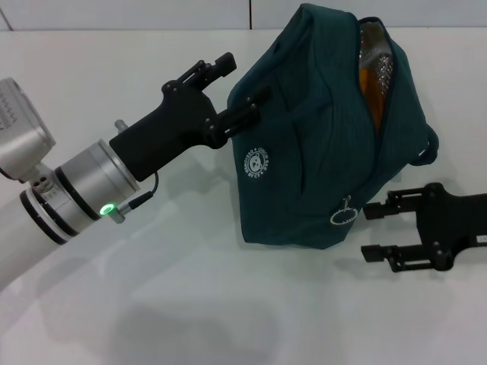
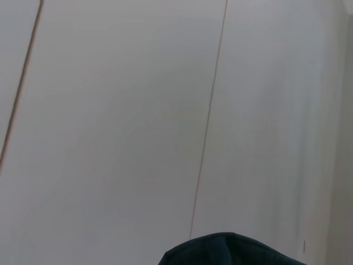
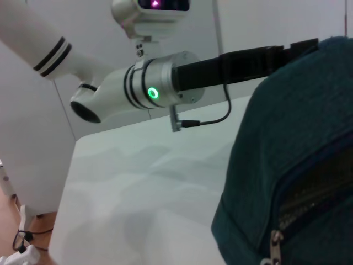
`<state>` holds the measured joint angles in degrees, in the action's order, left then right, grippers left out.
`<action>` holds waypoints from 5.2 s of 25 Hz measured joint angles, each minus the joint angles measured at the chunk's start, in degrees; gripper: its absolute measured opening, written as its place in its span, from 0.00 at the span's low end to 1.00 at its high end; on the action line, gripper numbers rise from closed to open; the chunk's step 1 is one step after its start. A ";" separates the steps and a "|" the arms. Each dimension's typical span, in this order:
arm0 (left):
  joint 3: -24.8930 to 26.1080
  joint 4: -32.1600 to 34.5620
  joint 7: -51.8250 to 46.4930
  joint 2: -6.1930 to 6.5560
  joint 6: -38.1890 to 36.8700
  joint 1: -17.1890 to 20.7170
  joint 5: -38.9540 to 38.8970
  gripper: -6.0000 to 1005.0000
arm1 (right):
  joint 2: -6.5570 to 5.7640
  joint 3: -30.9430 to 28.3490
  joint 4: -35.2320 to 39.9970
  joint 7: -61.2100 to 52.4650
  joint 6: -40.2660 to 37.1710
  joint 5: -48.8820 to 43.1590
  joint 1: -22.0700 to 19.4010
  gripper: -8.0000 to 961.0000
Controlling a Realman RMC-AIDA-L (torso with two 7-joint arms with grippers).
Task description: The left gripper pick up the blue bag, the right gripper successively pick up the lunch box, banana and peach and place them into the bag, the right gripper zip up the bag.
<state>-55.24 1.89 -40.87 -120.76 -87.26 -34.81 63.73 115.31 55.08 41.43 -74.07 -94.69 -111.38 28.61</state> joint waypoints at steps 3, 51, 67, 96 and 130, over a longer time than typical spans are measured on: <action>0.12 0.02 0.07 0.00 -0.11 0.40 -0.04 0.76 | 0.06 -0.14 -0.62 -0.27 1.21 0.11 0.66 0.67; 0.18 -1.33 3.72 0.00 -1.51 5.54 -3.06 0.75 | 0.25 8.11 -5.71 -1.11 7.41 5.74 6.21 0.21; -0.29 -0.54 15.02 0.15 -7.26 17.60 -2.80 0.75 | 0.32 8.22 -2.00 7.55 6.62 16.90 4.60 0.03; -9.25 -3.60 14.15 0.02 0.09 9.44 -3.69 0.67 | 0.62 9.52 -2.75 9.37 6.52 19.43 6.70 0.03; -9.89 -2.14 15.77 0.38 3.43 6.88 1.80 0.06 | 0.89 9.89 -12.61 32.16 5.66 48.45 2.02 0.03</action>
<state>-65.13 -0.26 -25.10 -120.38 -83.83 -27.93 65.52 116.20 64.98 28.81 -41.91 -89.03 -62.93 30.63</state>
